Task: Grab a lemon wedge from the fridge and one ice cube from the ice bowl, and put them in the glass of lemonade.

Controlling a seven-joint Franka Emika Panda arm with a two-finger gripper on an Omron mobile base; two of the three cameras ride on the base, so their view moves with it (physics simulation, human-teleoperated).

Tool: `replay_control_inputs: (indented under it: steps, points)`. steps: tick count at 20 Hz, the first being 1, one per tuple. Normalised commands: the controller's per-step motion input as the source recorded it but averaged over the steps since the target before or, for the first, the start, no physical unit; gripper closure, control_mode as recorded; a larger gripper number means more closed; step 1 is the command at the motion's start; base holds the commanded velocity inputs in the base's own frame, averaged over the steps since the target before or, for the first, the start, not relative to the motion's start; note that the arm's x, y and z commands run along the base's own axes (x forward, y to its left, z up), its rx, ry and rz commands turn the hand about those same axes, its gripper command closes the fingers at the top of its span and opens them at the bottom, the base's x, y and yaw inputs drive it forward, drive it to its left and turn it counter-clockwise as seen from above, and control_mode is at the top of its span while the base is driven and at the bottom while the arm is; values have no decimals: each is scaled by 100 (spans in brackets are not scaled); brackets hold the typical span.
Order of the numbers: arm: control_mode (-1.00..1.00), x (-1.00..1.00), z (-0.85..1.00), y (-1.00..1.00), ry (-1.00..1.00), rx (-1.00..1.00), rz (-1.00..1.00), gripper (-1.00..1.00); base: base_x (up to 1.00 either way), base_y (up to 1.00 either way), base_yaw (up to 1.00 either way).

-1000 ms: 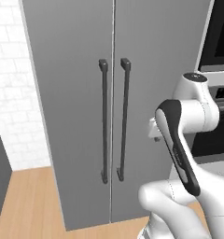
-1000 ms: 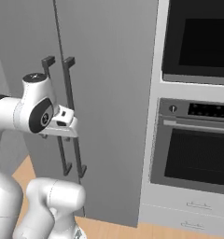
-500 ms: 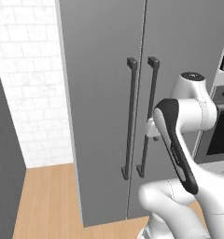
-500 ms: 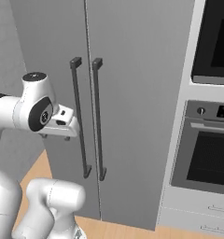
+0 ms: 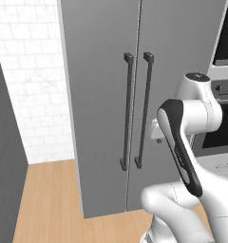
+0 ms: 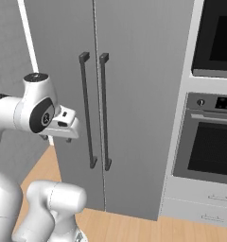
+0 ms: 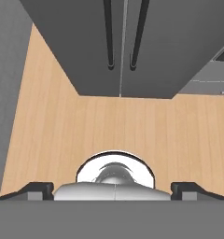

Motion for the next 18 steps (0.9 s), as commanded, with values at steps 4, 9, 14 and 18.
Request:
replay_control_inputs:
  steps: [4,9,14,18]
  points:
    - [100,0,0,0,0,0,0,-100,-9,-1,0]
    - [100,0,0,0,0,0,0,-100,0,0,0]
    - [-100,-5,4,0,-6,0,0,-100,-12,0,0]
    - [-100,-38,70,0,-57,-7,0,-100,0,0,0]
